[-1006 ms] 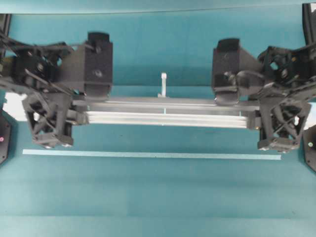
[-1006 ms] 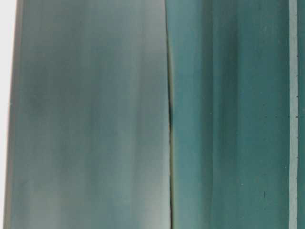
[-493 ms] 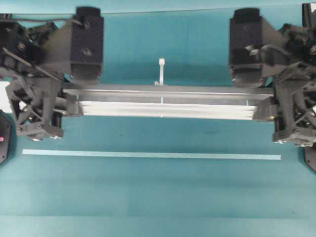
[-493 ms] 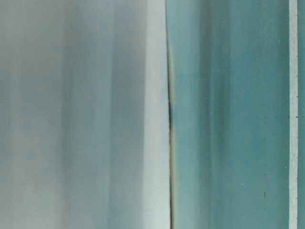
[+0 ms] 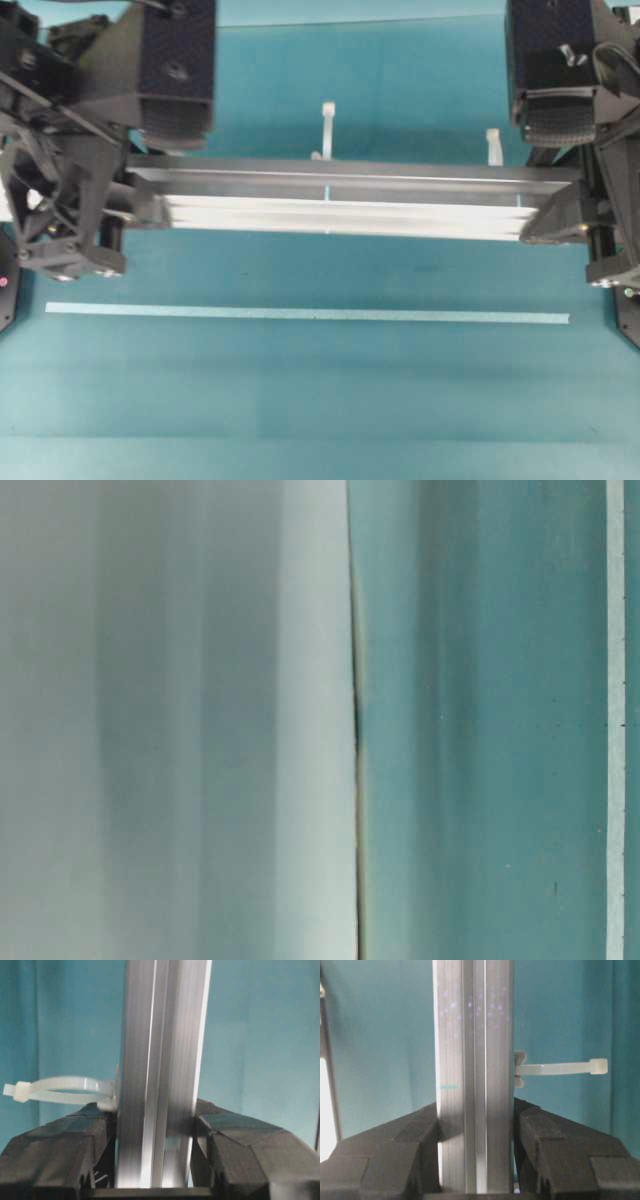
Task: Lift the large metal rail with both hands.
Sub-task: 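Lift the rail upward with both grippers together, then lower the held rail back down onto the table with both grippers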
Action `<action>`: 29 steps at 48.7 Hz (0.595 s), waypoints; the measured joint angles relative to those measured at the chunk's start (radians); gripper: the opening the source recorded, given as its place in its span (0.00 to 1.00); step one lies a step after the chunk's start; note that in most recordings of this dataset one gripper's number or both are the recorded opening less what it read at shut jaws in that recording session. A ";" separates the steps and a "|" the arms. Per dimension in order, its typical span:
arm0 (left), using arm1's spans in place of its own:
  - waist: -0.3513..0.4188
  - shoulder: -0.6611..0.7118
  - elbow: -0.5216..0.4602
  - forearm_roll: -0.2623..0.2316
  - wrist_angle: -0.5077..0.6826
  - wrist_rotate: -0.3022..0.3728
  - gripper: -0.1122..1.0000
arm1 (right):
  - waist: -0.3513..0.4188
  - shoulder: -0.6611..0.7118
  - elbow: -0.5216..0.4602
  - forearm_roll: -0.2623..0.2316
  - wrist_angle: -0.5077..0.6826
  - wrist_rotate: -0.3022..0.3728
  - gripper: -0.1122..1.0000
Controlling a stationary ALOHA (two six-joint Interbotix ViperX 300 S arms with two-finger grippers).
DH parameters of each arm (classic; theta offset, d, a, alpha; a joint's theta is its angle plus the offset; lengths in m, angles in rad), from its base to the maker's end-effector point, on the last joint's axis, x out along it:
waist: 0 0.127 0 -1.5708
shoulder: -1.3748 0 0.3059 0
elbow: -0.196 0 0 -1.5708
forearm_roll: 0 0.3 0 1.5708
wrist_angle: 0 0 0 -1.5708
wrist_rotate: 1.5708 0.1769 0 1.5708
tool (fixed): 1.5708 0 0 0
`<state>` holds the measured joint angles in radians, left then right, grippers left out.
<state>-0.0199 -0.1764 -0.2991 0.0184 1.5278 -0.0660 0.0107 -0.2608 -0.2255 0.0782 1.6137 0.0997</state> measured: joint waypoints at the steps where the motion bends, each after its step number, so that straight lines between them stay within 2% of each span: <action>1: 0.000 0.002 -0.003 0.000 0.000 0.002 0.43 | 0.000 0.000 0.000 0.000 0.000 0.000 0.44; 21: 0.002 0.002 -0.008 0.000 -0.002 0.000 0.43 | -0.002 0.002 0.006 0.000 -0.002 0.000 0.44; 29: 0.002 0.003 -0.008 0.000 -0.002 0.002 0.43 | -0.003 -0.003 0.038 0.000 -0.003 0.000 0.44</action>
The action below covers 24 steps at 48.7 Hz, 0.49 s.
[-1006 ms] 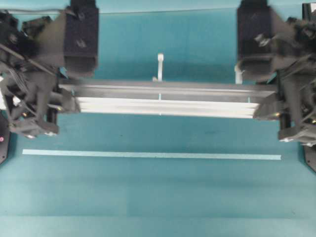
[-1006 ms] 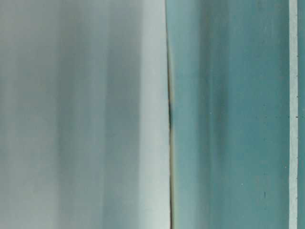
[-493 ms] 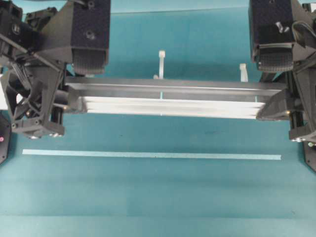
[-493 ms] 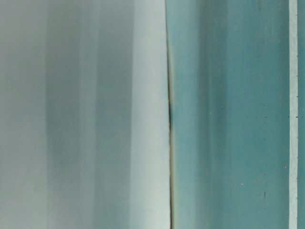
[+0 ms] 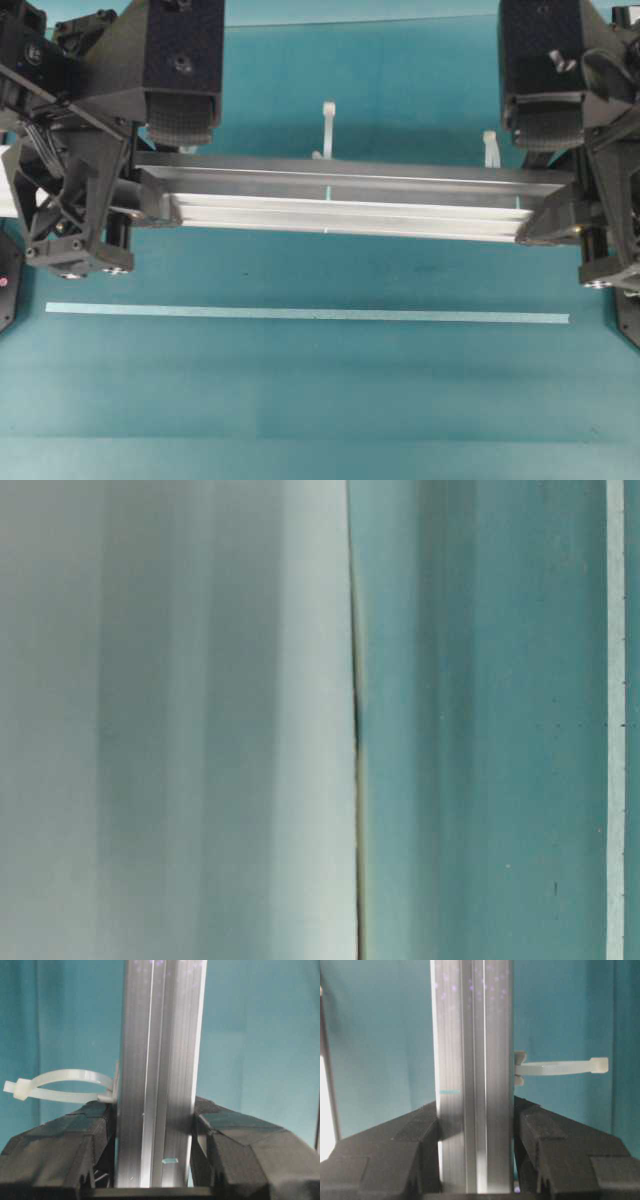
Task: Lift the large metal rail with both hands.
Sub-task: 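Lower the held rail back down onto the table with both grippers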
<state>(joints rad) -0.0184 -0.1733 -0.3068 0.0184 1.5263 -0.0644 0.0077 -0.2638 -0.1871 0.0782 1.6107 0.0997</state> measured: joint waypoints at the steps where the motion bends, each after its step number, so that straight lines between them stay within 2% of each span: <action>1: 0.000 0.000 0.002 0.000 0.000 -0.002 0.43 | 0.000 -0.003 0.011 0.000 0.000 0.000 0.44; 6: 0.002 0.000 0.031 0.000 -0.002 0.000 0.43 | -0.006 -0.011 0.063 0.000 -0.012 0.000 0.44; 12: 0.008 0.000 0.109 0.000 -0.011 -0.002 0.43 | -0.011 -0.017 0.149 -0.002 -0.054 -0.003 0.44; 18: 0.008 -0.002 0.221 0.002 -0.040 -0.008 0.43 | -0.012 -0.018 0.230 -0.002 -0.103 -0.005 0.44; 24: 0.008 -0.018 0.353 0.000 -0.118 -0.011 0.43 | -0.015 -0.018 0.318 -0.003 -0.176 -0.005 0.44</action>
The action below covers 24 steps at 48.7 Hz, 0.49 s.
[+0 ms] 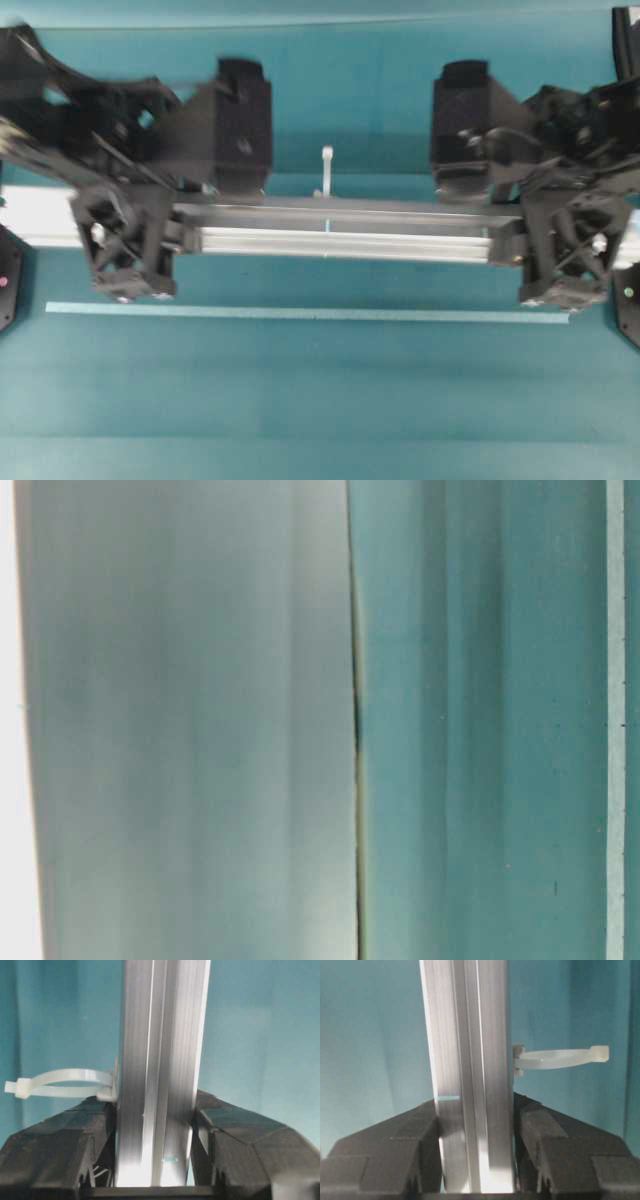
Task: Lift the large metal rail with both hands.
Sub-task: 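Lower the held rail back down onto the table with both grippers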
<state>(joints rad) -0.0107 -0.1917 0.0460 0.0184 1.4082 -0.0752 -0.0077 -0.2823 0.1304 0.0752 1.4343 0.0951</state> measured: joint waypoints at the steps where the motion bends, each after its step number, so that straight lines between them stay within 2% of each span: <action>1: 0.002 -0.006 0.025 0.002 -0.017 0.000 0.43 | -0.002 0.000 0.014 0.000 -0.011 0.000 0.44; 10: 0.009 -0.046 0.199 0.000 -0.176 0.000 0.43 | -0.014 0.002 0.117 -0.008 -0.095 -0.005 0.44; 24: 0.021 -0.058 0.400 0.002 -0.408 0.005 0.43 | -0.021 0.002 0.322 -0.029 -0.279 -0.029 0.44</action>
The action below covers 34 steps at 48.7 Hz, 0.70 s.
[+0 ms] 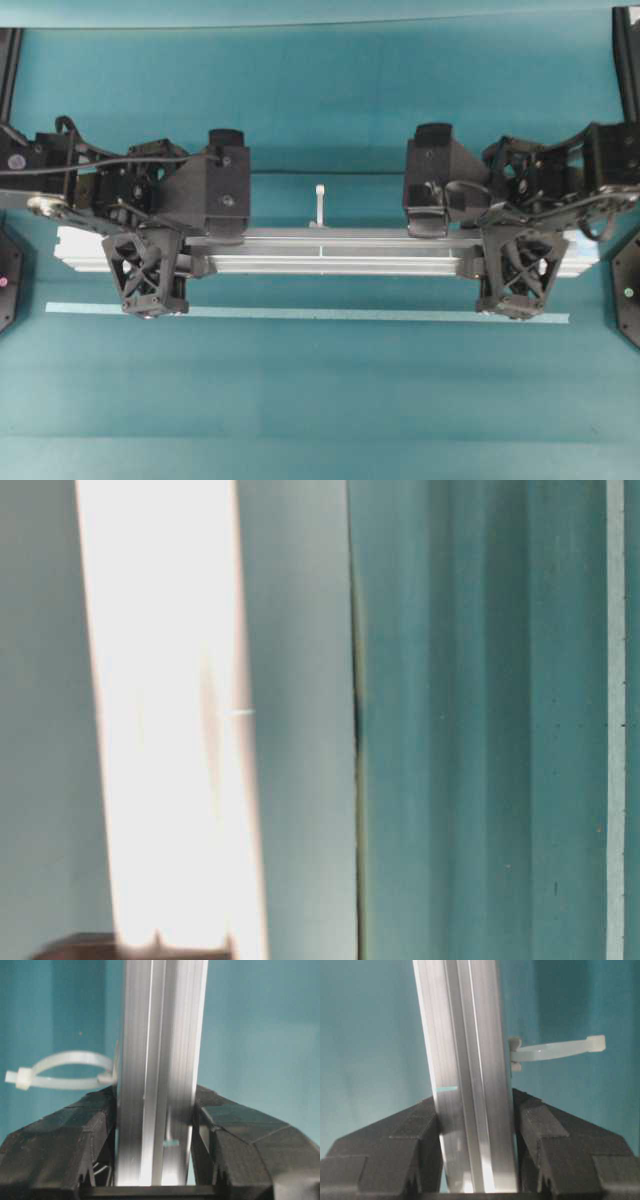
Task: Lift the large metal rail with both hands.
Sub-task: 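Lower the held rail back down onto the table with both grippers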
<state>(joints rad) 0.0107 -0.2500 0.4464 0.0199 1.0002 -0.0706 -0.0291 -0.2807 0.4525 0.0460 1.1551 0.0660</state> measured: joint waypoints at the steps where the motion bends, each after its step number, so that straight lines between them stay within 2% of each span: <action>1: 0.000 0.000 0.011 0.000 -0.012 0.000 0.43 | 0.000 0.000 0.012 0.000 -0.017 0.000 0.44; 11: 0.002 0.000 0.091 0.000 -0.107 -0.002 0.43 | 0.000 0.008 0.104 -0.002 -0.152 -0.003 0.44; 24: 0.009 0.020 0.219 0.000 -0.305 -0.003 0.43 | -0.002 0.058 0.186 -0.005 -0.281 -0.025 0.44; 34: 0.012 0.075 0.249 0.000 -0.342 -0.005 0.43 | -0.003 0.106 0.225 -0.005 -0.380 -0.043 0.44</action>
<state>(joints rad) 0.0230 -0.1749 0.6949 0.0199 0.6581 -0.0752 -0.0322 -0.1749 0.6780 0.0414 0.7747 0.0230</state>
